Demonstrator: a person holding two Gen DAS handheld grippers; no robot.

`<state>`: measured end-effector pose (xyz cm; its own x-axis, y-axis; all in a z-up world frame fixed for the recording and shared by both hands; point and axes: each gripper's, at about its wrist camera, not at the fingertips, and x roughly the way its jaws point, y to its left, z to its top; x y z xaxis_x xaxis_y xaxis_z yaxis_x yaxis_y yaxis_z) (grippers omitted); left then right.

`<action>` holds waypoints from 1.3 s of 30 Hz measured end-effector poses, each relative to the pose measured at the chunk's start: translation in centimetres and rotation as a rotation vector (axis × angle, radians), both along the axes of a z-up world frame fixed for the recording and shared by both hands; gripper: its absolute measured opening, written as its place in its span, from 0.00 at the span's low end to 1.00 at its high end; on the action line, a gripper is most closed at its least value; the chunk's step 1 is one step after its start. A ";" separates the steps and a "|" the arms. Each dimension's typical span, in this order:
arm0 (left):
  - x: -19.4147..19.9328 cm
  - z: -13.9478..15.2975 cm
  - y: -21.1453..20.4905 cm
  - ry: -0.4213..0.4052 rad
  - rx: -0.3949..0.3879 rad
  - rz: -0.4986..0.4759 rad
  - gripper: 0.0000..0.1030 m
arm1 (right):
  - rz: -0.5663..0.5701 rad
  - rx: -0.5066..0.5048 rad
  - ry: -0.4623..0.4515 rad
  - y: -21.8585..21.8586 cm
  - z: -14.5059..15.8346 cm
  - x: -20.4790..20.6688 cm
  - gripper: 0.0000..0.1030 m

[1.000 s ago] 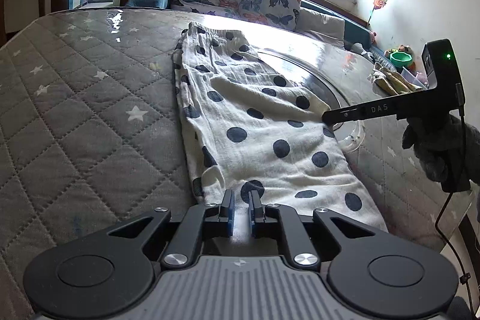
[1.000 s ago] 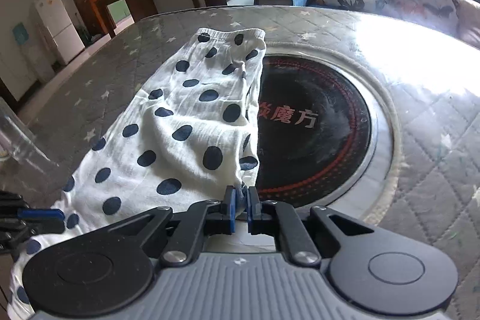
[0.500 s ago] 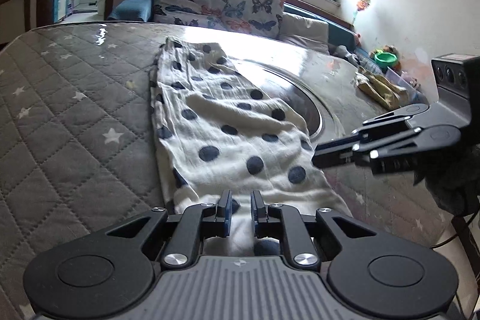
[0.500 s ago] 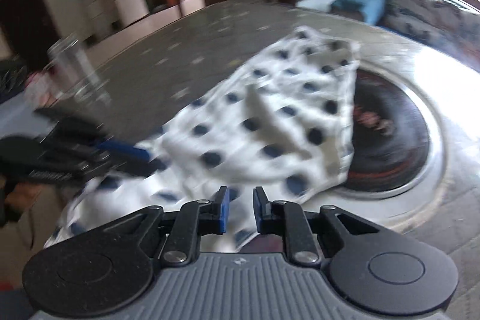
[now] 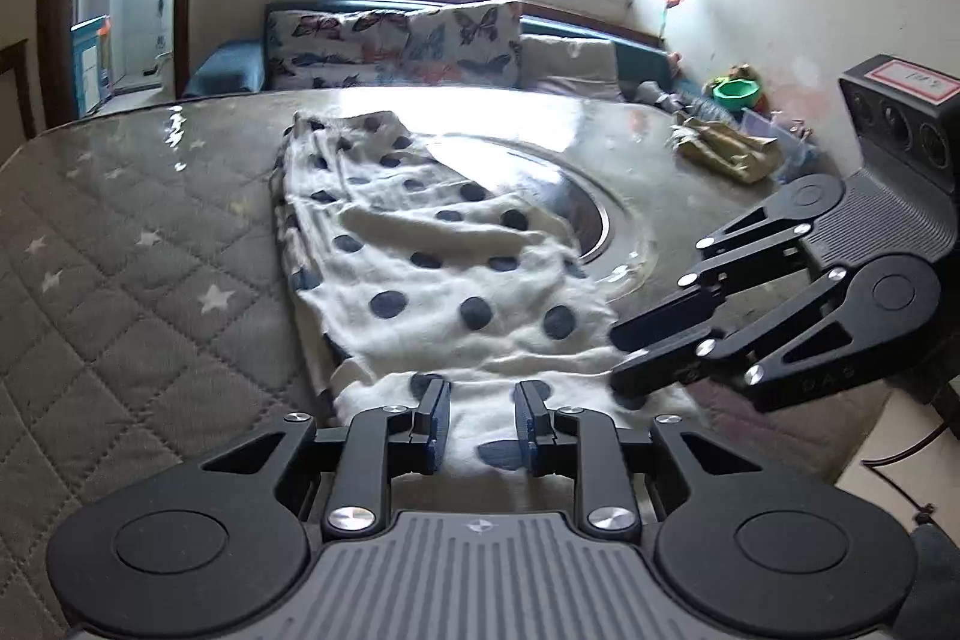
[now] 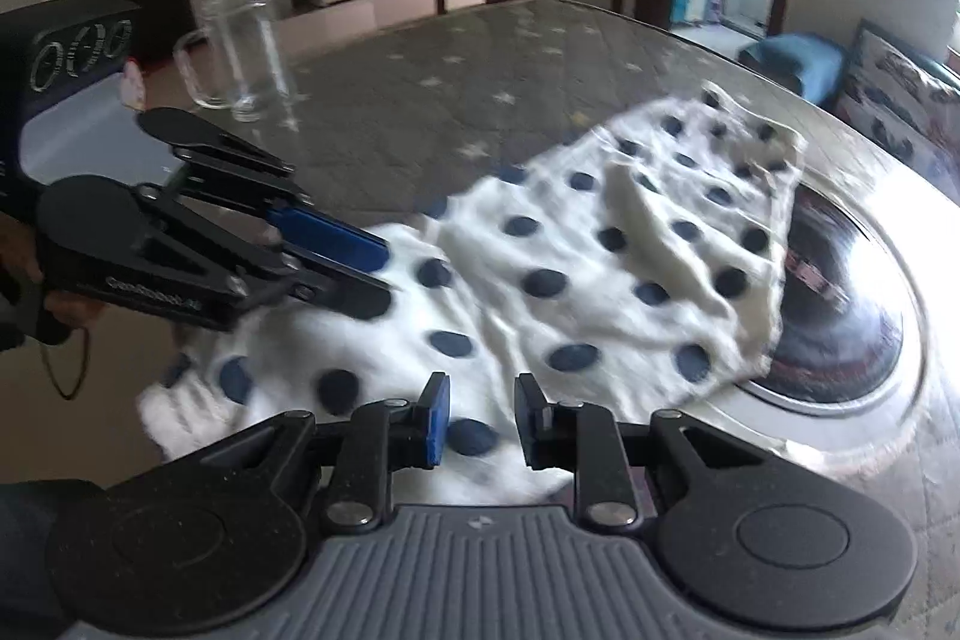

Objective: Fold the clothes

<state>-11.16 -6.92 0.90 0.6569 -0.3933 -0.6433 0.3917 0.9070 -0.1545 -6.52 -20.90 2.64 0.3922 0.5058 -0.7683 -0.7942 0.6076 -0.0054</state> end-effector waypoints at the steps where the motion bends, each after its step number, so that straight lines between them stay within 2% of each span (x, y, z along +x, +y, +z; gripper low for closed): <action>1: -0.2 0.1 -0.1 -0.006 0.003 -0.006 0.25 | 0.007 -0.001 -0.004 0.2 0.1 -0.2 0.22; 9: -1.3 -0.9 -0.6 -0.016 0.055 -0.037 0.25 | 0.066 -0.013 -0.034 1.5 0.5 -2.0 0.22; 15: -1.5 0.3 0.1 -0.039 0.018 -0.018 0.25 | 0.086 0.024 -0.056 2.4 1.4 -2.4 0.22; 21: -1.7 -0.8 0.8 0.005 0.019 0.011 0.25 | 0.121 0.000 -0.014 3.6 -0.4 -2.6 0.22; 26: -1.7 -0.5 0.8 -0.006 0.008 0.004 0.25 | 0.127 -0.007 -0.014 2.8 -0.2 -3.4 0.28; 30: -1.8 0.0 0.7 -0.022 0.001 -0.003 0.26 | 0.125 -0.004 -0.012 2.0 0.3 -3.9 0.28; 35: -1.7 -1.0 1.0 0.007 0.012 -0.002 0.25 | 0.123 -0.001 -0.009 1.0 0.9 -4.5 0.29; 39: -1.9 -0.1 1.1 -0.011 0.012 -0.005 0.26 | 0.122 0.002 -0.007 0.2 1.4 -5.0 0.29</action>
<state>-13.08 -5.84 0.79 0.6620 -0.3887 -0.6408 0.3980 0.9068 -0.1388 -11.57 -20.65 4.02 0.3329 0.5514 -0.7650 -0.8621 0.5066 -0.0100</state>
